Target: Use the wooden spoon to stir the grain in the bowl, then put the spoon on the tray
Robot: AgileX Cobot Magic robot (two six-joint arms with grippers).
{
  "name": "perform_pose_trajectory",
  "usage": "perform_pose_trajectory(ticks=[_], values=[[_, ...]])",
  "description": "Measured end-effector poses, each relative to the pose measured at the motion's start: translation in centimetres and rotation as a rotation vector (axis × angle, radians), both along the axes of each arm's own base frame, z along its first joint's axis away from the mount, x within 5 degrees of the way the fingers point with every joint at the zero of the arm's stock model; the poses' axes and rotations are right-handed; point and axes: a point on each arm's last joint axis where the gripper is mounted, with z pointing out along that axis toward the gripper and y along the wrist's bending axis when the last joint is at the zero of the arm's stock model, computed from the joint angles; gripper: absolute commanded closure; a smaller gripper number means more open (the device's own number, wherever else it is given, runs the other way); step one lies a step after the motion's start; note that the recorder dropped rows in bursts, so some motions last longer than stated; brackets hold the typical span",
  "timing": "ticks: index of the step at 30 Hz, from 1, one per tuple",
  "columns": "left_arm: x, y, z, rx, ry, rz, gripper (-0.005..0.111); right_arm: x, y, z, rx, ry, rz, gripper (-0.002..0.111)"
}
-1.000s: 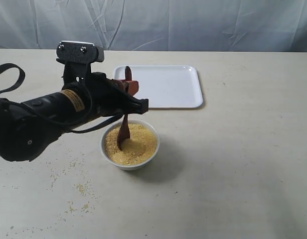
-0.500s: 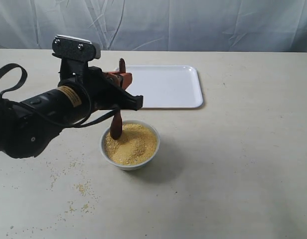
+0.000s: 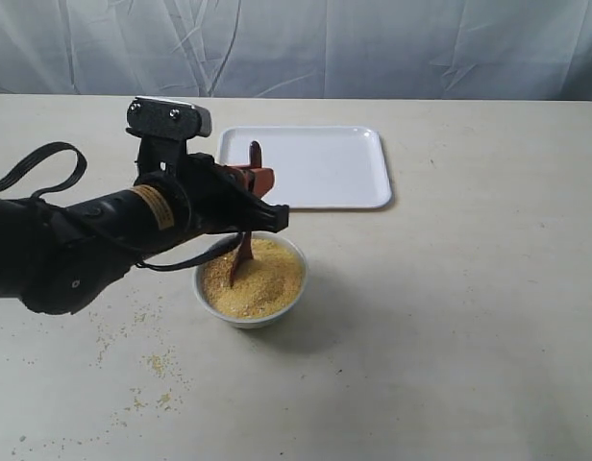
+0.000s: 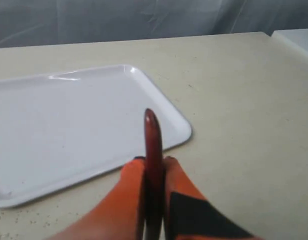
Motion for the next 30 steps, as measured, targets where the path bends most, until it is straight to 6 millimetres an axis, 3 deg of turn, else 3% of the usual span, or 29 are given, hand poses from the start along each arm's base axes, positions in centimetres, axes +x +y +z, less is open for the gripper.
perform_pose_trajectory(ticks=[11, 15, 23, 30], values=[[-0.3, 0.2, 3.6, -0.097, -0.107, 0.003, 0.107, 0.0, 0.0, 0.0, 0.0, 0.0, 0.0, 0.108], [0.1, 0.5, 3.9, -0.155, -0.097, 0.061, 0.107, 0.0, 0.0, 0.0, 0.0, 0.0, 0.0, 0.108], [0.6, -0.2, 0.1, -0.179, 0.085, 0.078, 0.107, 0.0, 0.0, 0.0, 0.0, 0.0, 0.0, 0.108], [0.8, 0.0, -1.1, -0.091, 0.087, 0.099, 0.107, 0.0, 0.0, 0.0, 0.0, 0.0, 0.0, 0.108]])
